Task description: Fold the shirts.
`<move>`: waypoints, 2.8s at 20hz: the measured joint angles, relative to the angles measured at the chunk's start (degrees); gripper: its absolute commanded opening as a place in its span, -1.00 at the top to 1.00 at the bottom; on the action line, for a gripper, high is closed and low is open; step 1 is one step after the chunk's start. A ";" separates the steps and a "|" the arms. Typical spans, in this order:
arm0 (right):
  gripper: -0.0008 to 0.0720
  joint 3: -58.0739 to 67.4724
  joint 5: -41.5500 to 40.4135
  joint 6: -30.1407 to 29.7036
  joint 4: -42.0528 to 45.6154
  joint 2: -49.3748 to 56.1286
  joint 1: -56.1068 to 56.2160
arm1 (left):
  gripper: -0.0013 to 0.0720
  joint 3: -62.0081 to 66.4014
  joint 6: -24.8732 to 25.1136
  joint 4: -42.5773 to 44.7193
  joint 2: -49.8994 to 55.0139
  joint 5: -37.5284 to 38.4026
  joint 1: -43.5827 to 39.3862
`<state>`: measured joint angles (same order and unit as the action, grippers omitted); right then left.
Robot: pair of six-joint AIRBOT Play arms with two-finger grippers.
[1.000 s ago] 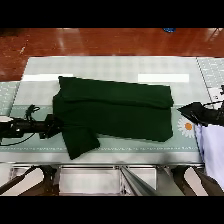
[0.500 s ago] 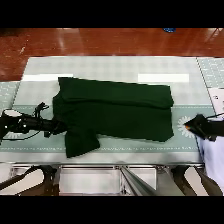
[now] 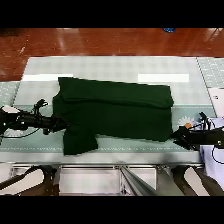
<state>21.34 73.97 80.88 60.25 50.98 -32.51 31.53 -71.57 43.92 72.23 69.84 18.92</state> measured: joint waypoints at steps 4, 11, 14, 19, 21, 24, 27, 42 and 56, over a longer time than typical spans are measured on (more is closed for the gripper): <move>-0.14 -0.35 -3.98 -1.81 -2.99 4.52 0.33 | 0.91 0.07 0.00 -0.02 0.00 0.11 0.00; 0.91 1.01 -11.43 -9.14 -14.21 12.52 6.12 | 0.91 1.07 -0.04 -0.31 0.00 0.37 0.00; 0.91 5.51 -8.11 -11.72 -15.72 13.18 7.43 | 0.91 4.76 -0.11 -0.59 -0.09 1.62 0.00; 0.91 15.43 -5.14 -11.85 -16.57 13.16 8.13 | 0.91 14.05 -2.08 -0.66 0.46 2.14 -0.79; 0.91 19.54 -5.31 -10.91 -16.70 14.29 8.24 | 0.91 18.82 -2.99 -1.44 2.10 0.79 -1.92; 0.91 25.31 -5.62 -9.66 -17.51 18.14 8.31 | 0.91 27.58 -4.59 -2.58 6.97 -0.42 -4.63; 0.91 29.70 -5.77 -9.57 -19.74 22.88 8.31 | 0.91 37.68 -7.02 -2.99 14.03 -0.90 -7.17; -0.16 40.13 -12.79 -10.64 -24.83 40.57 8.04 | -0.42 66.95 -13.09 -3.10 40.59 0.66 -10.36; -0.16 36.00 -10.91 -7.93 -14.05 33.57 -1.53 | -0.42 55.82 -17.14 22.64 5.64 -6.84 -8.70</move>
<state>57.34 63.07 72.95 46.19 84.55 -34.04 87.35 -88.71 66.57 77.87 63.00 10.22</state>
